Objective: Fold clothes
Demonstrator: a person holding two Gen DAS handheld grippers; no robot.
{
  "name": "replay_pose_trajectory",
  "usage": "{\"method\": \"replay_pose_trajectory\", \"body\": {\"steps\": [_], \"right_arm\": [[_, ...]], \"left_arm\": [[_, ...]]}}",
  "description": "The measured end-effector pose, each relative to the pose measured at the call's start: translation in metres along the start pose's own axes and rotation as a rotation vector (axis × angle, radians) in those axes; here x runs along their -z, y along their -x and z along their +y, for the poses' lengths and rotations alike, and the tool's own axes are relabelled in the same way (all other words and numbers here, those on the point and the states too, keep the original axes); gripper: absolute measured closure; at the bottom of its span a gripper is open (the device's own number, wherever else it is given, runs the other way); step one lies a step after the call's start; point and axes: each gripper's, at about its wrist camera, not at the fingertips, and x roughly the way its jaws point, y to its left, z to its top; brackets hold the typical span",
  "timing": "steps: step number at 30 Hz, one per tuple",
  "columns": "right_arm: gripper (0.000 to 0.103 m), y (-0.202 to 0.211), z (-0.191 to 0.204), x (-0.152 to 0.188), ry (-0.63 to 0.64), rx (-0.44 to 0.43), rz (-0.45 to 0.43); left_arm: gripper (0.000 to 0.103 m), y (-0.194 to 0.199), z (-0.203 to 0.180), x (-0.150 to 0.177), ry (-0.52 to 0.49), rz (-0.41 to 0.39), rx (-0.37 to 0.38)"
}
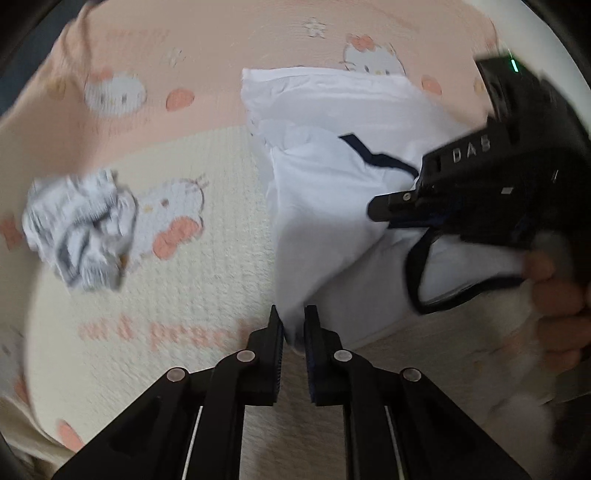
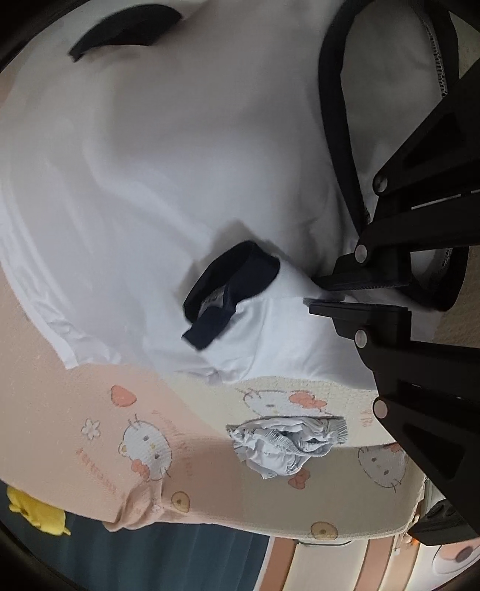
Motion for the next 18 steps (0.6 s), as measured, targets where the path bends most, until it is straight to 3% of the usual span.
{"method": "replay_pose_trajectory", "body": {"steps": [1,2,4,5,11,15,18], "right_arm": [[0.097,0.001,0.002,-0.001,0.002,-0.006,-0.005],[0.093,0.003,0.004,-0.003,0.005,-0.014,-0.011],[0.078,0.008,0.005,-0.006,0.011,-0.012,-0.021],[0.072,0.011,0.004,-0.007,0.015,-0.007,-0.029],[0.064,0.024,0.004,-0.012,0.038,0.036,-0.059],[0.064,0.025,0.002,-0.014,0.03,0.039,-0.063],[0.064,0.025,-0.002,-0.015,0.021,0.046,-0.065]], "left_arm": [[0.077,0.002,0.003,0.0,0.028,0.005,0.018],[0.05,0.006,0.007,0.001,0.059,0.004,0.041],[0.029,0.011,0.014,0.005,0.105,-0.018,0.057],[0.029,0.012,0.018,0.006,0.124,-0.025,0.052],[0.029,0.013,0.021,0.009,0.119,-0.013,-0.022],[0.029,0.025,0.016,0.009,0.124,-0.018,-0.033],[0.029,0.026,0.025,-0.011,0.137,-0.021,-0.025]]}}
